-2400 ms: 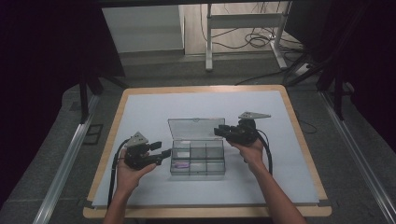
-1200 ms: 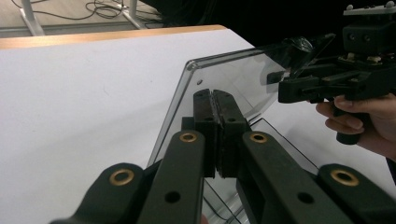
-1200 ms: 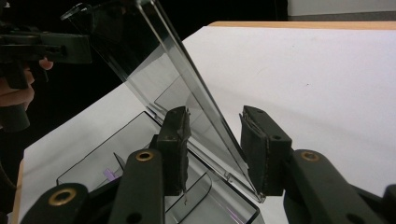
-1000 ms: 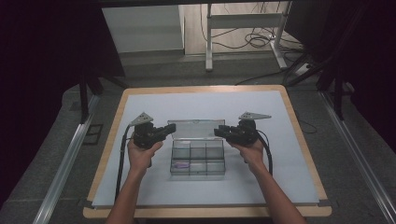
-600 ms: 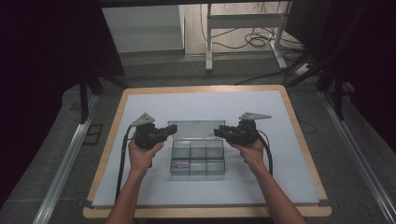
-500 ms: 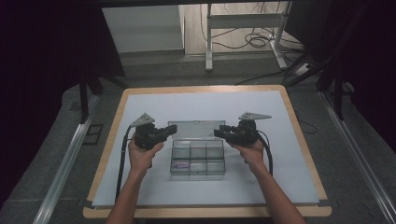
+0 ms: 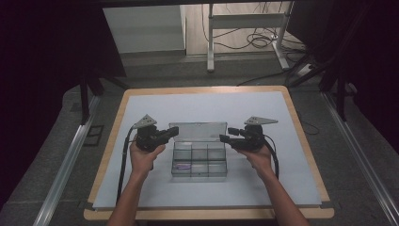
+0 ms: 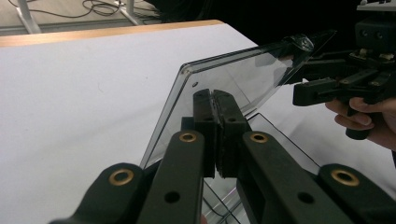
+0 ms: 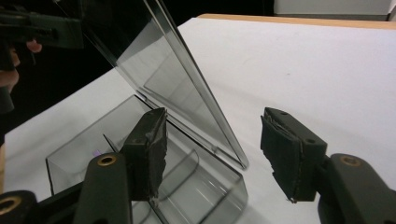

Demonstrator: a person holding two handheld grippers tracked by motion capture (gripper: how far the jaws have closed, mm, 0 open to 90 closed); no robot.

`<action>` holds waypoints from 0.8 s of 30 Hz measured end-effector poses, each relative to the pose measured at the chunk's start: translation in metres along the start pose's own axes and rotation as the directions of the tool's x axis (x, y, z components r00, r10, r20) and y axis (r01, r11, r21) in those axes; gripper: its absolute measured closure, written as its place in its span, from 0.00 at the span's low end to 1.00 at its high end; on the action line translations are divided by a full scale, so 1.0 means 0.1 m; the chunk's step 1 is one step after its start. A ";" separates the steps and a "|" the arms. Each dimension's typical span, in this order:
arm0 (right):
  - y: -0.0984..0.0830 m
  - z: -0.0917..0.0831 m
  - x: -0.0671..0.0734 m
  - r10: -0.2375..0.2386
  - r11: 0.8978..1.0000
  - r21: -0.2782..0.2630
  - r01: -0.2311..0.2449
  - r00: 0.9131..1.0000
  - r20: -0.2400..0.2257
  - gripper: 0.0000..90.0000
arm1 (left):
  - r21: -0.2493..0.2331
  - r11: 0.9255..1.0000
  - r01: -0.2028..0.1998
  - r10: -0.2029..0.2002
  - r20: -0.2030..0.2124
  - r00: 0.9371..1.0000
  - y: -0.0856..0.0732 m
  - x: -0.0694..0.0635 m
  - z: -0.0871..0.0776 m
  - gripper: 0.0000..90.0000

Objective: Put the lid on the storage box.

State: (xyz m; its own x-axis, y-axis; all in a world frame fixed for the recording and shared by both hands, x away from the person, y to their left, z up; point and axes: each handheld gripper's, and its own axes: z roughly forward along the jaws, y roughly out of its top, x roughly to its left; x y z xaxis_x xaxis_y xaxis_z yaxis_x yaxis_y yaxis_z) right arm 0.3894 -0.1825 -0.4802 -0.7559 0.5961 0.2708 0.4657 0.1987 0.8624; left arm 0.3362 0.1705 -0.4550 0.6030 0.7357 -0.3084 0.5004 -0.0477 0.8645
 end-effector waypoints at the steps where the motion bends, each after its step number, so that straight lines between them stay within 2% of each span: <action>1: -0.01 -0.02 -0.01 -0.002 1.000 0.002 0.002 1.000 0.002 0.45 | 0.000 1.000 -0.001 0.001 0.000 1.000 0.00 0.00 0.00 0.99; 14: -0.10 -0.16 -0.09 0.014 1.000 0.003 -0.014 1.000 0.025 0.43 | 0.002 1.000 -0.016 0.016 0.007 1.000 0.00 -0.03 0.00 0.99; 24: -0.14 -0.23 -0.16 0.031 0.999 0.006 -0.031 0.999 0.038 0.43 | 0.006 1.000 -0.012 0.012 0.006 1.000 0.00 -0.02 -0.01 0.99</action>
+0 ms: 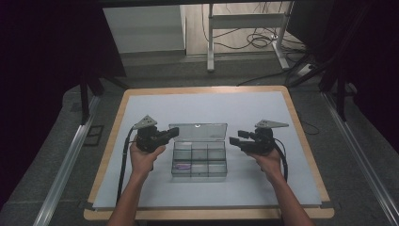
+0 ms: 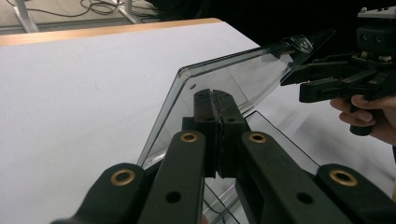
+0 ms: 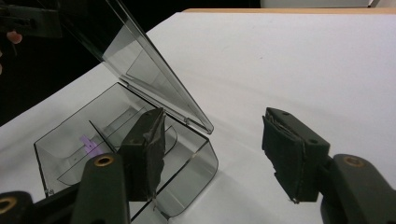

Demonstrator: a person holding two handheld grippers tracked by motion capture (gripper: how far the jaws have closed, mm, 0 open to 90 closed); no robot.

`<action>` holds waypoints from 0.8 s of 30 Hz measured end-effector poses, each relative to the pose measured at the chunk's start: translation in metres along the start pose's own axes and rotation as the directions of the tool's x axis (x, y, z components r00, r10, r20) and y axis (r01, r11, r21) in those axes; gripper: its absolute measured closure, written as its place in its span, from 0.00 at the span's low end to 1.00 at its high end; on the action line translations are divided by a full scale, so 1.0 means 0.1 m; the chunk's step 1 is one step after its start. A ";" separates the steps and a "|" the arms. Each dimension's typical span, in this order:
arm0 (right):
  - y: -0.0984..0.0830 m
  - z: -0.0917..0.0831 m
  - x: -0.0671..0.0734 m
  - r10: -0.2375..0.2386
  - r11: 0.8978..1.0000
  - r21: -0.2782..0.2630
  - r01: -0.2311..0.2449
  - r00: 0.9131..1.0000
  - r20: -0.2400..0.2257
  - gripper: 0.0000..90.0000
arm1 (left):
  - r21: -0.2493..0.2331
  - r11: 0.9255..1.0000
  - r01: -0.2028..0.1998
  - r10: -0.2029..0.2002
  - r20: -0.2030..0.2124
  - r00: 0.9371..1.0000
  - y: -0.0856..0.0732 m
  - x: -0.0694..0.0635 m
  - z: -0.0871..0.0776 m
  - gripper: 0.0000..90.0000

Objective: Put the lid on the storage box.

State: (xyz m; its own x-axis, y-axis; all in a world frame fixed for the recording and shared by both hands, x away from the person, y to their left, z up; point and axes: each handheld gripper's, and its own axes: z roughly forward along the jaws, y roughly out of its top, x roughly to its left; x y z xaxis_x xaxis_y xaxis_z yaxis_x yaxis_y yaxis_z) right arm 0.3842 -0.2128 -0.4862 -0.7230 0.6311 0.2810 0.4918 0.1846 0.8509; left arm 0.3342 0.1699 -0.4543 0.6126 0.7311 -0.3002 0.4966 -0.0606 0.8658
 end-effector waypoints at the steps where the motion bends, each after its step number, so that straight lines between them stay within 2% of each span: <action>1: 0.00 0.00 0.00 0.001 1.000 0.001 -0.001 1.000 0.000 0.43 | 0.000 1.000 -0.003 0.003 0.002 1.000 0.00 0.00 0.00 1.00; 10: 0.00 -0.02 -0.02 0.003 1.000 0.000 -0.003 1.000 0.008 0.43 | 0.001 1.000 -0.005 0.005 0.000 1.000 -0.03 0.01 -0.03 1.00; 24: -0.03 -0.06 -0.07 0.018 1.000 0.006 -0.018 1.000 0.023 0.42 | 0.001 1.000 -0.015 0.015 0.005 1.000 -0.11 -0.05 -0.08 1.00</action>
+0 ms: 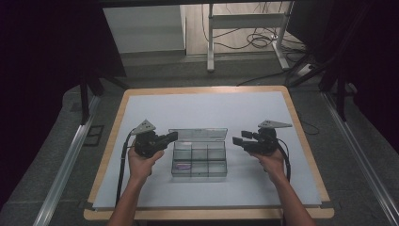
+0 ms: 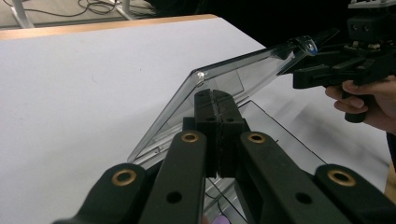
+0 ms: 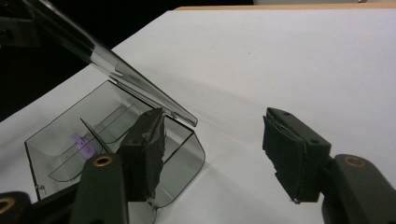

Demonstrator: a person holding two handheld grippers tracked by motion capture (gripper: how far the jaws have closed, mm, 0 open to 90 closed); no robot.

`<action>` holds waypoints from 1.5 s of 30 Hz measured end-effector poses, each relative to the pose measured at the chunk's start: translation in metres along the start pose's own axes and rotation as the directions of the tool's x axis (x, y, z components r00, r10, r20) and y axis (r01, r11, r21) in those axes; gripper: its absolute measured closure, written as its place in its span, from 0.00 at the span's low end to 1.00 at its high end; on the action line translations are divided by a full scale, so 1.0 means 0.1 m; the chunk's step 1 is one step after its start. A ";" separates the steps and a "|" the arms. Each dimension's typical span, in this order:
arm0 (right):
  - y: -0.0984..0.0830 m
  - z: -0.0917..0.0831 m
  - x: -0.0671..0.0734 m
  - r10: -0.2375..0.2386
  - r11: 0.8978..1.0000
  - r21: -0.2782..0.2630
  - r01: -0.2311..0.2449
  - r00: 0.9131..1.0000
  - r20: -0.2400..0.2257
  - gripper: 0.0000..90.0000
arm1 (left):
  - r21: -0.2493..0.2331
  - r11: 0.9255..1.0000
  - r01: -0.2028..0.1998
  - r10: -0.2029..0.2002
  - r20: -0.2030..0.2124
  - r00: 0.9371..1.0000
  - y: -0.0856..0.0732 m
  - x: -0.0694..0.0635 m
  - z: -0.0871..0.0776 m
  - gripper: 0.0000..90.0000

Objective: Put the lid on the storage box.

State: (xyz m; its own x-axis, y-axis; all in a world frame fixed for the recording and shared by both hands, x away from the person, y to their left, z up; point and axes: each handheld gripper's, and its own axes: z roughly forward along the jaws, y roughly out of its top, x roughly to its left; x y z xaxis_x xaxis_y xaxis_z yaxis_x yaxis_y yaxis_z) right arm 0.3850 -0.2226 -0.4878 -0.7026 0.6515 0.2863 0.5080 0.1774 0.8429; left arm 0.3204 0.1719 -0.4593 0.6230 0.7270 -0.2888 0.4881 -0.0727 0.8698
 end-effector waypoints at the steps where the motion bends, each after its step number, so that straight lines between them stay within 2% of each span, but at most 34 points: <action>1: 0.00 0.00 0.00 0.000 1.000 0.001 0.000 1.000 0.001 0.42 | 0.001 1.000 0.002 -0.002 0.001 1.000 0.00 -0.01 0.00 1.00; 14: 0.00 0.00 -0.03 0.007 1.000 -0.001 -0.007 1.000 0.009 0.41 | 0.015 1.000 -0.027 0.027 0.005 1.000 -0.09 -0.10 -0.07 1.00; 18: -0.01 0.00 -0.04 0.008 1.000 0.003 -0.008 1.000 0.010 0.40 | 0.015 1.000 -0.025 0.025 0.008 1.000 -0.13 -0.12 -0.08 1.00; 36: -0.02 0.02 -0.03 0.010 1.000 0.009 -0.011 1.000 0.014 0.39 | 0.054 0.998 -0.036 0.035 0.020 0.999 -0.32 -0.20 -0.09 0.99; 45: -0.02 0.02 -0.03 0.009 1.000 0.012 -0.010 1.000 0.014 0.39 | 0.096 0.994 -0.043 0.040 0.036 0.999 -0.48 -0.26 -0.07 0.99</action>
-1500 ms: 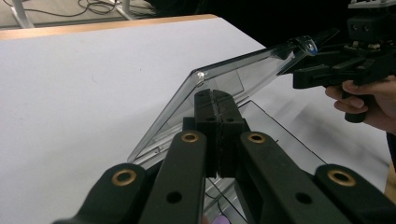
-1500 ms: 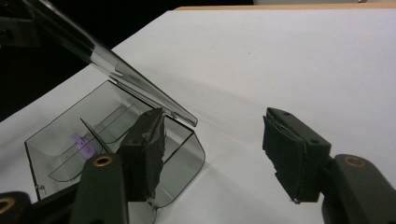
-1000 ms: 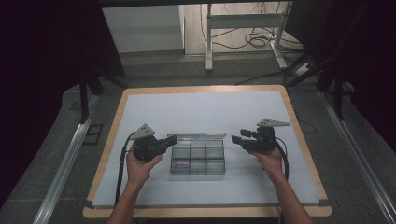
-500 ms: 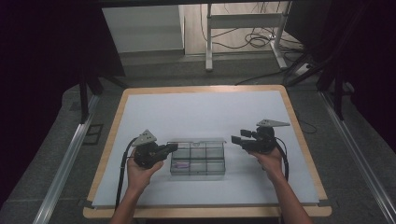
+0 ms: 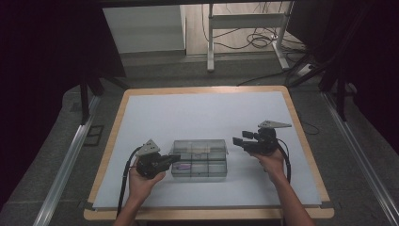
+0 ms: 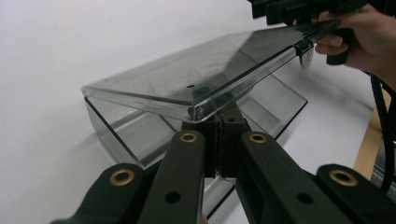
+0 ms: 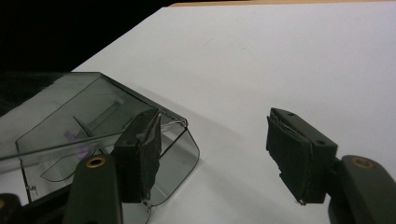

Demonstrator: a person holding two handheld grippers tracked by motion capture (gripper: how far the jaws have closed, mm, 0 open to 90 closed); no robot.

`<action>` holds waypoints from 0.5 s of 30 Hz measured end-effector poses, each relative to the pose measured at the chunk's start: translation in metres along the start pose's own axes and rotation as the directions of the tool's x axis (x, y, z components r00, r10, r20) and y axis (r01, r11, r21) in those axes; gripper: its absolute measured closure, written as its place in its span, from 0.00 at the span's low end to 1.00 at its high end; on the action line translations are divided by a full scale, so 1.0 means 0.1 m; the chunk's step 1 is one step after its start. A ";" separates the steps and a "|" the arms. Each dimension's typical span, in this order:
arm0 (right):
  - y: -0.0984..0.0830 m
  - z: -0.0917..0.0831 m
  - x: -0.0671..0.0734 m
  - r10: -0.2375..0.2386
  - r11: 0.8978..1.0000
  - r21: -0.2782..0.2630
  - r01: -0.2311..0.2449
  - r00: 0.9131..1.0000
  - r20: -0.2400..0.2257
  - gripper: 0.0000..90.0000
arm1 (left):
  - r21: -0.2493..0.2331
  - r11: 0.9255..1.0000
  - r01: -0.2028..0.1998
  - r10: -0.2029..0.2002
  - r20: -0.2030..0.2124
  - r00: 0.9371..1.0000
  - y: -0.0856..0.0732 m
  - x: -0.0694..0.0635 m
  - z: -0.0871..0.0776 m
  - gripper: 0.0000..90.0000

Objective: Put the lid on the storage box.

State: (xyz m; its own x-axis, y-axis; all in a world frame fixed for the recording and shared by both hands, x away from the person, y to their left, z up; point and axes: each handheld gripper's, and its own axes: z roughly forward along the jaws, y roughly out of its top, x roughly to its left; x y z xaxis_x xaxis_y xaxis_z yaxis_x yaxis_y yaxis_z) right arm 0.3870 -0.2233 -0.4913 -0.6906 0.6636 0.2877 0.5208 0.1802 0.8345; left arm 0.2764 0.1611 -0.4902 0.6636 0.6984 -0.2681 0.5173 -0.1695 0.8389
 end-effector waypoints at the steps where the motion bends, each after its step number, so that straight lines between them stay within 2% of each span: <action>1: 0.00 0.00 0.00 0.000 1.000 0.001 0.000 1.000 0.000 0.39 | 0.002 1.000 0.007 -0.007 0.011 1.000 -0.02 0.00 0.01 0.99; 2: 0.00 0.00 0.00 0.000 1.000 0.002 0.000 1.000 -0.002 0.39 | 0.004 1.000 0.017 -0.017 0.025 1.000 -0.04 0.00 0.01 0.99; 15: -0.01 0.02 0.00 0.004 1.000 0.008 -0.004 1.000 -0.003 0.38 | 0.044 0.999 0.022 -0.023 0.036 0.999 -0.20 -0.04 0.02 0.99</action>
State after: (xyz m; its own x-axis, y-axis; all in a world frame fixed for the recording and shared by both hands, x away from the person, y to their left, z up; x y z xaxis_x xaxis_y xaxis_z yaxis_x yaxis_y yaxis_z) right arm 0.3872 -0.2221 -0.4927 -0.6895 0.6625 0.2927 0.5280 0.1833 0.8292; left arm 0.2647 0.1605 -0.5075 0.6703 0.6768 -0.3044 0.5550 -0.1849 0.8111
